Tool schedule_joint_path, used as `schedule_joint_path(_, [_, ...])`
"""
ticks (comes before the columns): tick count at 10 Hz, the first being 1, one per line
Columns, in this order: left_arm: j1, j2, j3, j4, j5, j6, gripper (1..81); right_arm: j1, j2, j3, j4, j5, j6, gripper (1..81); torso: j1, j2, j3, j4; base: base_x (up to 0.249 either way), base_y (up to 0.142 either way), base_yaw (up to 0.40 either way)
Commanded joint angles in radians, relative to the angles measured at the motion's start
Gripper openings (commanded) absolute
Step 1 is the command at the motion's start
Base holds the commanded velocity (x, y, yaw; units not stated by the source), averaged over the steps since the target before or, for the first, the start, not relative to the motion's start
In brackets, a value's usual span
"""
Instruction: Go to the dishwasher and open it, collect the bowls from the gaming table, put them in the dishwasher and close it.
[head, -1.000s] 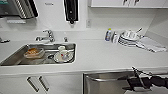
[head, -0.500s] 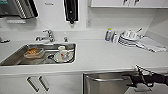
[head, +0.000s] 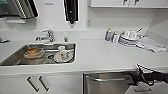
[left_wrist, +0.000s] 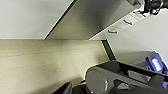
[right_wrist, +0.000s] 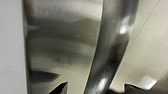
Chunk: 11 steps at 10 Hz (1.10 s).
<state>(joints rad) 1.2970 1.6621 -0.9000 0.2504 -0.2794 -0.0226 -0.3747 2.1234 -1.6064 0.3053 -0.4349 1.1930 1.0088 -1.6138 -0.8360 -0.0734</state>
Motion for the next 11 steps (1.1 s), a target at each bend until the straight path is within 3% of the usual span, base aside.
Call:
schedule_joint_path(1, [-0.048, -0.054, 0.027, 0.029, 0.032, 0.006, 81.1, 0.116, -0.023, 0.014, -0.073, -0.094, 0.114, 81.1, 0.0, 0.0, 0.0, 0.0, 0.0, 0.0, 0.0])
schedule_joint_path(4, [-0.048, -0.05, 0.027, 0.03, 0.032, 0.006, 81.1, 0.101, -0.01, 0.102, -0.38, -0.206, 0.434, 81.1, 0.0, 0.0, 0.0, 0.0, 0.0, 0.0, 0.0])
schedule_joint_path(6, [-0.048, -0.047, 0.027, 0.03, 0.032, 0.006, 81.1, 0.093, -0.017, 0.177, -0.526, -0.29, 0.587, 81.1, 0.0, 0.0, 0.0, 0.0, 0.0, 0.0, 0.0])
schedule_joint_path(8, [-0.048, -0.045, 0.026, 0.03, 0.032, 0.006, 81.1, 0.072, -0.033, 0.237, -0.604, -0.352, 0.669, 81.1, 0.0, 0.0, 0.0, 0.0, 0.0, 0.0, 0.0])
schedule_joint_path(11, [-0.048, -0.045, 0.023, 0.035, 0.032, 0.006, 81.1, 0.001, -0.029, 0.255, -0.652, -0.427, 0.674, 81.1, 0.001, 0.0, 0.0, 0.0, 0.0, 0.0, 0.0])
